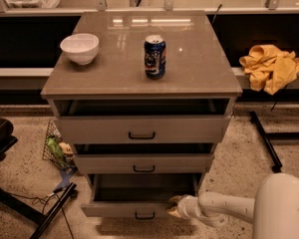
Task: Open bottom drawer
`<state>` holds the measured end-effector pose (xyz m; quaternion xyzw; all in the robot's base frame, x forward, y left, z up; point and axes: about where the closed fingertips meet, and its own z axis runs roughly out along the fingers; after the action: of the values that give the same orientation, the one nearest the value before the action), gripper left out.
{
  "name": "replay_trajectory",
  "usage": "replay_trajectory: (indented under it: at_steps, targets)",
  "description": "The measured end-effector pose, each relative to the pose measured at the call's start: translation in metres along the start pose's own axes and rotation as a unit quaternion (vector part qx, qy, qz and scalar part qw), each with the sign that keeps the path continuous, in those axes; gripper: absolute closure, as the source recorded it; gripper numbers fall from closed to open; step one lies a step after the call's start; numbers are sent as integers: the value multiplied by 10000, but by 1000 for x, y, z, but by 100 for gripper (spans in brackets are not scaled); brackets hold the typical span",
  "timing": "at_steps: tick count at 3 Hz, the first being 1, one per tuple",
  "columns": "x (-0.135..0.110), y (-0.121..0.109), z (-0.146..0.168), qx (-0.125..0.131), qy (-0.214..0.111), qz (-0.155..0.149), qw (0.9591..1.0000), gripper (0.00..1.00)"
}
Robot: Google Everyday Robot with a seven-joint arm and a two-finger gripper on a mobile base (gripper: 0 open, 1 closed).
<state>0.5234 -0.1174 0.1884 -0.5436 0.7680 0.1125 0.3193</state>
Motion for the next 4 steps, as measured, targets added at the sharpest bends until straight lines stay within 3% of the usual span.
replay_trajectory:
  at_steps: [4]
  targets:
    - [21, 31, -20, -201, 213, 143, 9995, 100]
